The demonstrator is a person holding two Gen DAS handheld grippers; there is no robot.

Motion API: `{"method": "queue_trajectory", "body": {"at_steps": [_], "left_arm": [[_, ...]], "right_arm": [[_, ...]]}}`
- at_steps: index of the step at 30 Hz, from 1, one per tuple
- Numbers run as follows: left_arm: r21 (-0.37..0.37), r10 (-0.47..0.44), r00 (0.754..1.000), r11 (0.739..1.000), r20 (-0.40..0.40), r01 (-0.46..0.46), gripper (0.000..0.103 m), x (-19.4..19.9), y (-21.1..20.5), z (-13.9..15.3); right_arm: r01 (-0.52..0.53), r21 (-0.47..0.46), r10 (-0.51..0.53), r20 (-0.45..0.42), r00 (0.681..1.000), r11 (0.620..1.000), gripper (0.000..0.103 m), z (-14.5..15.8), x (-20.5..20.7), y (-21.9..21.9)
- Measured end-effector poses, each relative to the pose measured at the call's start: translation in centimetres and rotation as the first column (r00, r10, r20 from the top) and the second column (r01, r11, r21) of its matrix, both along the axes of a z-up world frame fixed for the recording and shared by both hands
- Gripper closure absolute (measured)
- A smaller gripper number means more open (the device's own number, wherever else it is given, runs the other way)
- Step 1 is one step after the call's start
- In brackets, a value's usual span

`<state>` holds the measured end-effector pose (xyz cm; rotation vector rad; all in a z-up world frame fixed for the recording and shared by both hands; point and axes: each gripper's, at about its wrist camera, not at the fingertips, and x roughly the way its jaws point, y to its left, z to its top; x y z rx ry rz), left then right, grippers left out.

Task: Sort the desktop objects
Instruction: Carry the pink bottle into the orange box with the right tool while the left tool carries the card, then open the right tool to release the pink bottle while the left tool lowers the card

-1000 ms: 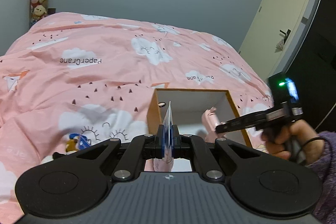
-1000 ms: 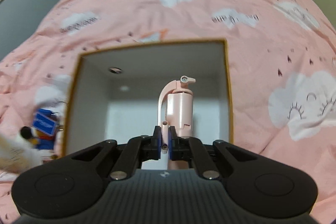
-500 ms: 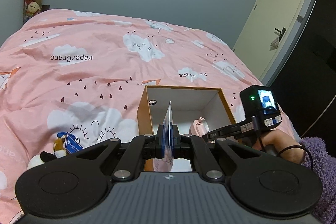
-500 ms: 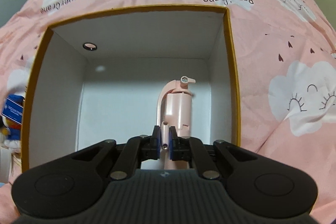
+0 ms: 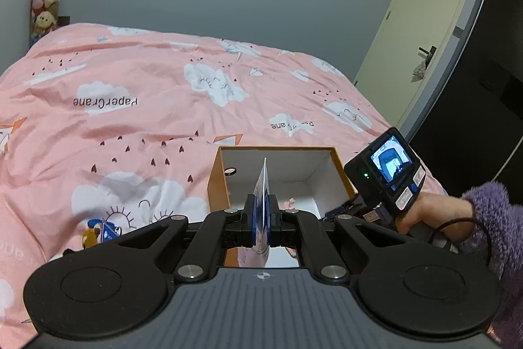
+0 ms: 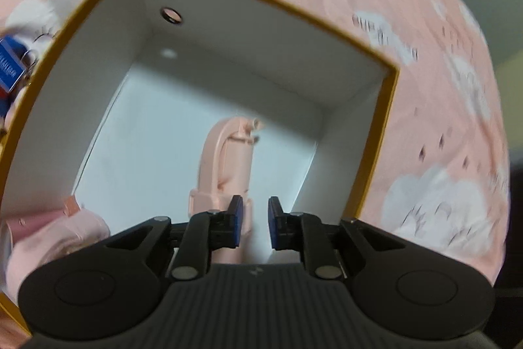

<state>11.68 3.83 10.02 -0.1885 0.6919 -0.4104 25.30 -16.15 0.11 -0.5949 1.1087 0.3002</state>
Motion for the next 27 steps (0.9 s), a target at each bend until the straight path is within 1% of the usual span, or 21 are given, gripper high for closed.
{"method": "queue_trajectory", "body": {"at_steps": [2, 4, 6, 9, 11, 12, 13, 15, 17, 20, 22, 25, 27], "left_arm": [[-0.007, 0.000, 1.000, 1.000, -0.004, 0.000, 0.098, 0.1, -0.1, -0.3], [-0.012, -0.003, 1.000, 1.000, -0.011, 0.003, 0.098, 0.4, -0.2, -0.5], [-0.003, -0.008, 1.000, 1.000, -0.013, 0.008, 0.098, 0.6, -0.6, -0.5], [0.013, -0.019, 1.000, 1.000, -0.005, 0.019, 0.098, 0.8, -1.3, -0.4], [0.011, -0.028, 1.000, 1.000, -0.007, 0.029, 0.098, 1.1, -1.8, -0.4], [0.010, -0.033, 0.999, 0.999, -0.009, 0.033, 0.098, 1.2, -2.0, -0.4], [0.009, -0.039, 0.999, 0.999, -0.012, 0.039, 0.098, 1.3, -2.2, -0.5], [0.009, -0.053, 0.998, 0.999, -0.017, 0.053, 0.098, 1.7, -2.8, -0.7], [0.012, -0.066, 0.998, 0.998, -0.023, 0.066, 0.098, 2.0, -3.3, -0.9], [0.014, -0.077, 0.996, 0.997, -0.036, 0.078, 0.098, 2.5, -4.0, -1.3], [0.016, -0.082, 0.996, 0.996, -0.047, 0.083, 0.098, 2.7, -4.4, -1.6], [0.018, -0.089, 0.994, 0.996, -0.064, 0.090, 0.098, 3.0, -4.7, -2.0], [0.017, -0.091, 0.993, 0.996, -0.074, 0.092, 0.098, 3.1, -4.8, -2.2]], "right_arm": [[-0.108, 0.007, 0.108, 0.020, 0.994, 0.994, 0.087, 0.7, -0.6, 0.2], [-0.231, 0.021, 0.231, 0.015, 0.973, 0.973, 0.087, 0.9, -1.0, 0.6], [-0.362, 0.028, 0.362, 0.000, 0.932, 0.932, 0.087, 0.4, -1.7, 1.2], [-0.536, -0.026, 0.536, -0.025, 0.844, 0.844, 0.087, -0.9, -2.3, 2.3], [-0.620, -0.063, 0.617, -0.053, 0.785, 0.782, 0.087, -1.8, -2.6, 2.7], [-0.646, -0.080, 0.642, -0.073, 0.763, 0.759, 0.087, -2.2, -2.7, 2.8], [-0.660, -0.097, 0.655, -0.085, 0.751, 0.745, 0.087, -2.4, -2.6, 2.9], [-0.680, -0.131, 0.673, -0.101, 0.733, 0.721, 0.087, -2.7, -2.3, 2.9], [-0.688, -0.137, 0.678, -0.116, 0.726, 0.713, 0.087, -2.7, -2.0, 2.9], [-0.683, -0.144, 0.671, -0.127, 0.730, 0.716, 0.087, -2.6, -1.6, 2.8], [-0.686, -0.154, 0.674, -0.132, 0.727, 0.711, 0.087, -2.8, -1.6, 2.6], [-0.693, -0.196, 0.681, -0.135, 0.720, 0.694, 0.087, -2.9, -1.8, 2.0], [-0.685, -0.227, 0.673, -0.139, 0.727, 0.693, 0.087, -2.9, -1.6, 1.7]]}}
